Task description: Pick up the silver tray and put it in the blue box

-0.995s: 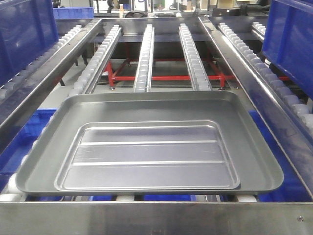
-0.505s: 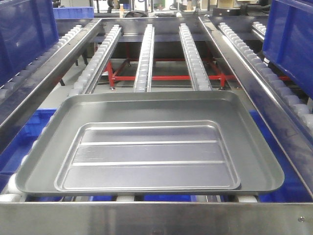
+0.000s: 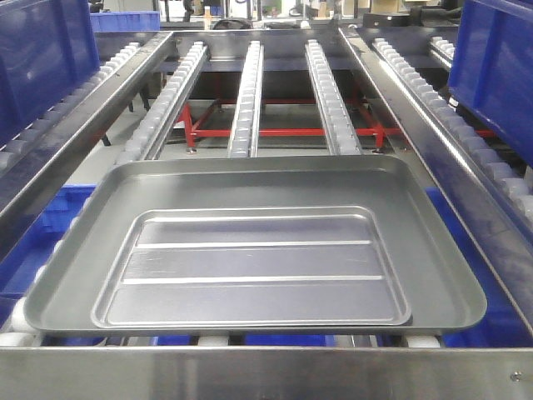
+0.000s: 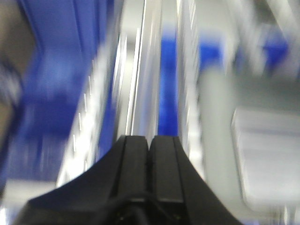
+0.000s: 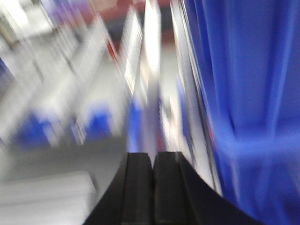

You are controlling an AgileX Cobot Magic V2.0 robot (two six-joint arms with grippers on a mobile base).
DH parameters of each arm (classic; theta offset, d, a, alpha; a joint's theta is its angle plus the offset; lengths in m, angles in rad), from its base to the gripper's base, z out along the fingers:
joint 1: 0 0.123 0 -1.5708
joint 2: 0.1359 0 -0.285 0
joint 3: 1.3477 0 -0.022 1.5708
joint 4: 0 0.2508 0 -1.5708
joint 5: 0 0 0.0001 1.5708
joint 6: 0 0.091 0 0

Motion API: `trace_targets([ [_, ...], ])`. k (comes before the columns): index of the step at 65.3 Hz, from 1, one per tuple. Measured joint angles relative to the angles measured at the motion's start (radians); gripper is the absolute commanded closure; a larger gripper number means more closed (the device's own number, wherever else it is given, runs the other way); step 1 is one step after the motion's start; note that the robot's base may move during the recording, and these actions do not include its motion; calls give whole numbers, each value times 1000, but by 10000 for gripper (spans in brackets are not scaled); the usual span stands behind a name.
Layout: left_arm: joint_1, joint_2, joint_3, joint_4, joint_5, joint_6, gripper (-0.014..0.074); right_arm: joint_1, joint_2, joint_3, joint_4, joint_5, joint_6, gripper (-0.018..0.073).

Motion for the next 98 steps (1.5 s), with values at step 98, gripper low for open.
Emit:
trace_targets([
  [98, -611, 1082, -464, 246, 80, -704, 477, 489, 1126, -522, -134, 283, 314, 276],
])
